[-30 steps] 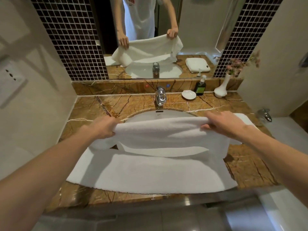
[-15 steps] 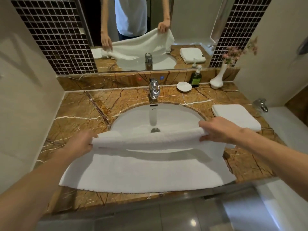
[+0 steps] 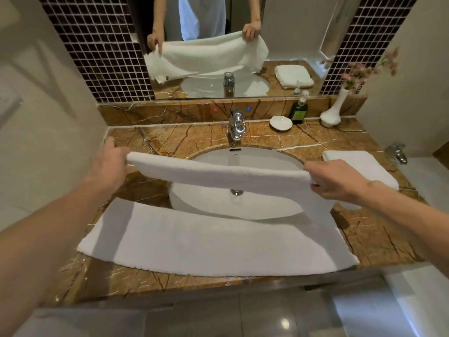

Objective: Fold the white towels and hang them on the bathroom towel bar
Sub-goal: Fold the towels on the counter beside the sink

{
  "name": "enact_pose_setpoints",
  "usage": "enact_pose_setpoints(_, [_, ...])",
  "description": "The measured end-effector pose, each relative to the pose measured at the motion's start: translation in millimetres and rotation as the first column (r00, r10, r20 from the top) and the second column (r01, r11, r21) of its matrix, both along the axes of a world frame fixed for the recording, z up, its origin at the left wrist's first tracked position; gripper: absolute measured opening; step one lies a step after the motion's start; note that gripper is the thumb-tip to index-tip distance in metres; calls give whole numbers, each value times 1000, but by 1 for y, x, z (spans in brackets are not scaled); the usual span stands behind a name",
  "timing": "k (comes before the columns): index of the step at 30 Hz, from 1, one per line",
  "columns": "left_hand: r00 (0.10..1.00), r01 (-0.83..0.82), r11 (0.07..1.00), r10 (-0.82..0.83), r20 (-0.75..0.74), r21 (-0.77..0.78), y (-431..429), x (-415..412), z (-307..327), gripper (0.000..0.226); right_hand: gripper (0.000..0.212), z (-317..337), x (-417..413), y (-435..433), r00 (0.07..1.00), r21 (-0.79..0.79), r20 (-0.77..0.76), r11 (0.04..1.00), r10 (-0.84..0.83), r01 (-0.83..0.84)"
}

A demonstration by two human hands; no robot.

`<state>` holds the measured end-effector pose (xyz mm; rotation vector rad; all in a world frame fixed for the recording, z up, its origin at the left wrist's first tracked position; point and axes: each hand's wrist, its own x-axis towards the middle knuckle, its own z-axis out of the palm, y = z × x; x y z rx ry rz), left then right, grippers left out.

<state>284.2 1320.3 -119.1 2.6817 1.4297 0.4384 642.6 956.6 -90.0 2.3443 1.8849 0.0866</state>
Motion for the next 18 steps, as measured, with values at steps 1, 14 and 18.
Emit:
enact_pose_setpoints(1, [999, -46, 999, 45, 29, 4, 1, 1, 3, 24, 20, 0, -2, 1, 1000, 10, 10, 1000, -11, 11])
enact_pose_setpoints(14, [976, 49, 988, -17, 216, -147, -45, -62, -60, 51, 32, -53, -57, -28, 946, 125, 104, 939, 308, -319])
enact_pose_setpoints(18, [988, 29, 983, -1, 152, -181, -64, -92, -88, 50, 41, -77, -75, -44, 924, 127, 87, 916, 373, -381])
